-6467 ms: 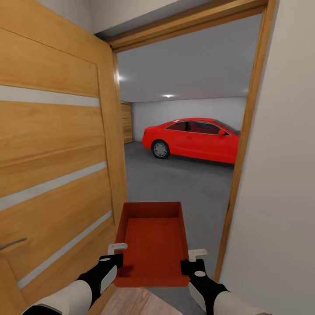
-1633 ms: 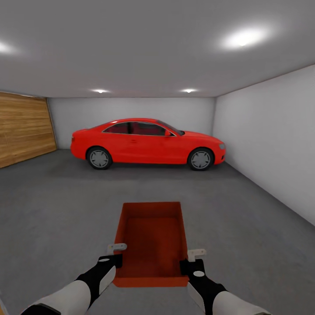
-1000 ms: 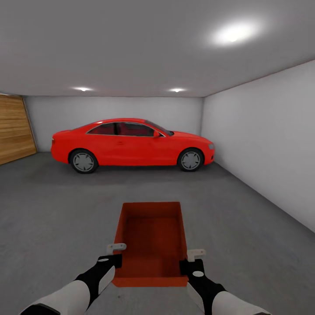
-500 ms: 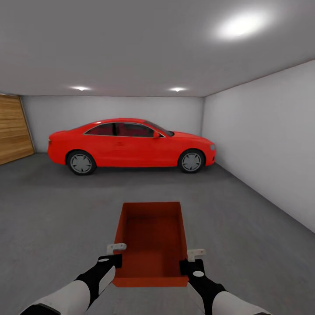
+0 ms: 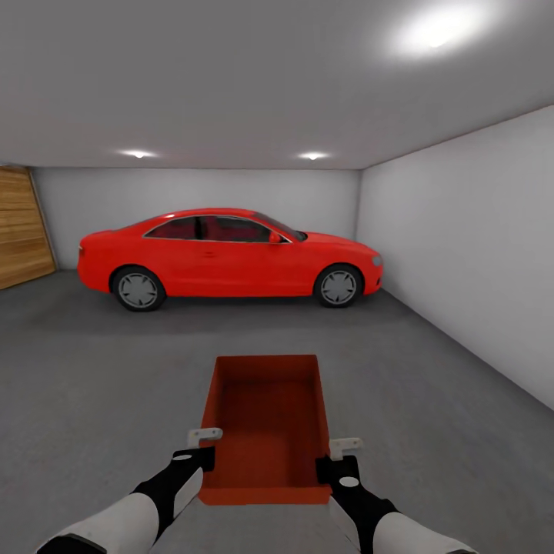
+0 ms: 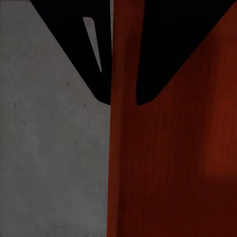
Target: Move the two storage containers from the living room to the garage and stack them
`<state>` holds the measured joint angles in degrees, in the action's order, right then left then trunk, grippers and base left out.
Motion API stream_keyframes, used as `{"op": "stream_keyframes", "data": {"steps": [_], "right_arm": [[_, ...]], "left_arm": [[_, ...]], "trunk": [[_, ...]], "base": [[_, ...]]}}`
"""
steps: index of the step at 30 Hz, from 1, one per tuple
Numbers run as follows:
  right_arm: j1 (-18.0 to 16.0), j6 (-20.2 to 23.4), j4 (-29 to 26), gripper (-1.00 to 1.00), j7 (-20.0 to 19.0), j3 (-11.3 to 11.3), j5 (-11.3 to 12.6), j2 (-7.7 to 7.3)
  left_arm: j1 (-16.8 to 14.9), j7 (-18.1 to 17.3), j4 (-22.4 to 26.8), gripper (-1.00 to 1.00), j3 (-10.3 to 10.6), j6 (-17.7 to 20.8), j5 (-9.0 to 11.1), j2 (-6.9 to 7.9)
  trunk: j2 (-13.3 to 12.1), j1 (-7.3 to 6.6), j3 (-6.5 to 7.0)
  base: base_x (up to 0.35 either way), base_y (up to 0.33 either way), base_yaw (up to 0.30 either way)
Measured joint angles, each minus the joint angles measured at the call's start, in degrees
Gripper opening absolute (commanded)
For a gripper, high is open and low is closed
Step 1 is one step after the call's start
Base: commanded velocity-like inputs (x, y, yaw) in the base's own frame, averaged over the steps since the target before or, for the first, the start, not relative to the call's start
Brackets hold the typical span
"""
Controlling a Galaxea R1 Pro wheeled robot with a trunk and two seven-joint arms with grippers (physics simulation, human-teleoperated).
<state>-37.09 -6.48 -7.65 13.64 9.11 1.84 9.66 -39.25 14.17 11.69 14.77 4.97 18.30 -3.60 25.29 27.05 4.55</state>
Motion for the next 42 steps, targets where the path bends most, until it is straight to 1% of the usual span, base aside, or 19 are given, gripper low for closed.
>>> {"op": "stream_keyframes", "data": {"steps": [42], "right_arm": [[0.00, -0.19, 0.00, -1.00, -0.12, -0.01, -0.01, -0.09]], "left_arm": [[0.00, 0.13, 0.00, -1.00, 0.09, -0.21, 0.07, -0.09]], "trunk": [[0.00, 0.00, 0.00]], "base": [[0.322, 0.000, 0.000]]}}
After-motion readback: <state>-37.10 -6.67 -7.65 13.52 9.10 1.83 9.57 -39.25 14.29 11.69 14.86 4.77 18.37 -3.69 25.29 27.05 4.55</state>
